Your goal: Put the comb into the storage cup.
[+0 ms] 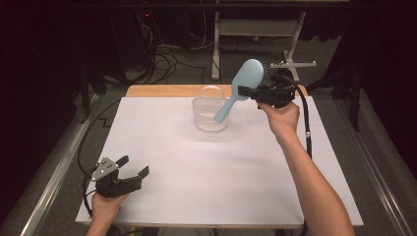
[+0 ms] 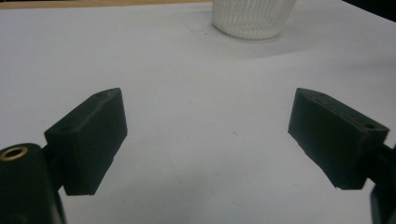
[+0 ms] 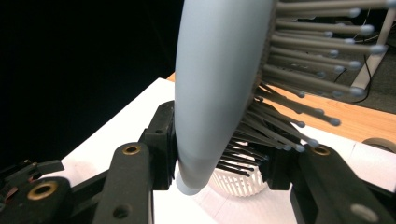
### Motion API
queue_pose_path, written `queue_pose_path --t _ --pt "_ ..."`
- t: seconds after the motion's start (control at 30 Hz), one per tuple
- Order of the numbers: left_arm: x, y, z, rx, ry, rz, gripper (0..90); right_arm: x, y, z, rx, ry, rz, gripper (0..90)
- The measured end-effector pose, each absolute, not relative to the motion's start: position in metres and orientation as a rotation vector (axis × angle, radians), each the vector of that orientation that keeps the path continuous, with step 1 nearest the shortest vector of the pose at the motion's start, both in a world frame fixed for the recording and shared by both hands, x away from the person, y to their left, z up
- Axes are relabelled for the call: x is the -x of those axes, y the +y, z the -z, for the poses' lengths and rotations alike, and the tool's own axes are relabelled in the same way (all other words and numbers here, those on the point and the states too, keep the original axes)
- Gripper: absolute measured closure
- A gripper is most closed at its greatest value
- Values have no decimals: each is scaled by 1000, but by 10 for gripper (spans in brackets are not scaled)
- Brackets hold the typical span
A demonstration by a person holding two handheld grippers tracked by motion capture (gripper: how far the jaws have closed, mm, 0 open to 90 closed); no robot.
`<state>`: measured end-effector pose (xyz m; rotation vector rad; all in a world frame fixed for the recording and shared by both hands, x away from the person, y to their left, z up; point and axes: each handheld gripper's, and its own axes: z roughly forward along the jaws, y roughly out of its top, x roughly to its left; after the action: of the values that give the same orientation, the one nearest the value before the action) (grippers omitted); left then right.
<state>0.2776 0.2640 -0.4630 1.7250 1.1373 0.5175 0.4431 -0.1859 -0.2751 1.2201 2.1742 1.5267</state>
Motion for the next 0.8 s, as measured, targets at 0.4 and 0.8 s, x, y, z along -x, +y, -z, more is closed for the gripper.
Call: queue_pose_path --t 0.4,0.8 --pt "-278 264 463 -1722 1141 -513 111 -457 -177 273 -1237 2162 -1502 559" --pt "-278 264 463 -1719 1138 -516 111 -476 -162 275 -1258 2153 -1473 559"
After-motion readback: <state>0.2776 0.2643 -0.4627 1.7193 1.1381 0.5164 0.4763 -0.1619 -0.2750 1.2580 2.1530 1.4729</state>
